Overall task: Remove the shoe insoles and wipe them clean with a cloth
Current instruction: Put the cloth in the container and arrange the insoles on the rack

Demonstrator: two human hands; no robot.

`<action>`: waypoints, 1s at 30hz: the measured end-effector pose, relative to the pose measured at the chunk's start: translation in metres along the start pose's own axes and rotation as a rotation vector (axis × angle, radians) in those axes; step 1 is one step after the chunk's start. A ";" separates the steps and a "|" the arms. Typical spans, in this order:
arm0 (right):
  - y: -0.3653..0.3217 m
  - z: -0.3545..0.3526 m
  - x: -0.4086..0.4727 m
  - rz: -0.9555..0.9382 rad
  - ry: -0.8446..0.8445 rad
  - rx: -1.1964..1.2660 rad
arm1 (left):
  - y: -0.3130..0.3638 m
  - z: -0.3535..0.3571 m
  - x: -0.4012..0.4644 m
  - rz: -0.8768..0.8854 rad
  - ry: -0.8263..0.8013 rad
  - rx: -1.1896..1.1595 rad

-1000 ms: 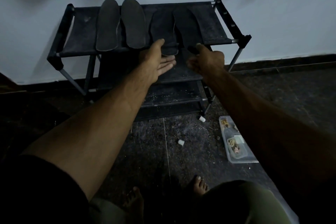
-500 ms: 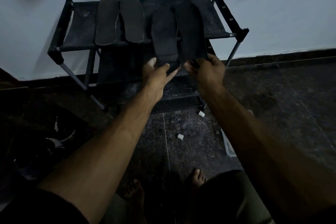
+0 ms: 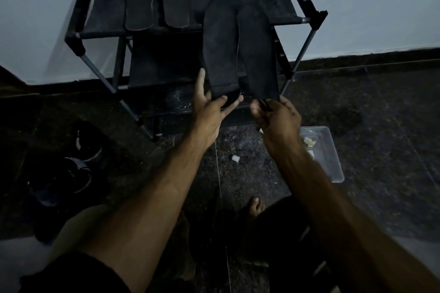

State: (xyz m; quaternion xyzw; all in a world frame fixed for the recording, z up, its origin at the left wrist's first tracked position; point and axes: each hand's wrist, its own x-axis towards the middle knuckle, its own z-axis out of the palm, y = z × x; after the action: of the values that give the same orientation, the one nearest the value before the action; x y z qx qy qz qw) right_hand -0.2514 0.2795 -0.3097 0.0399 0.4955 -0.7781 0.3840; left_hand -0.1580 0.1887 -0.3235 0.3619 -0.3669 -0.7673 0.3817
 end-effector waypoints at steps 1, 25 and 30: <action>0.001 -0.003 -0.002 0.011 0.001 0.003 | -0.001 -0.002 -0.001 0.005 -0.008 -0.007; 0.038 -0.019 0.012 0.117 0.108 0.054 | -0.040 -0.041 0.008 -0.077 0.005 0.156; 0.054 -0.019 0.032 0.142 0.153 0.060 | -0.045 -0.046 0.016 -0.103 0.017 0.151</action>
State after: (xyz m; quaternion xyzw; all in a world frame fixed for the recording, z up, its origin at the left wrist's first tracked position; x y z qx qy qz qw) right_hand -0.2454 0.2653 -0.3732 0.1457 0.4957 -0.7582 0.3977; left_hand -0.1410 0.1819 -0.3871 0.4143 -0.4015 -0.7530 0.3165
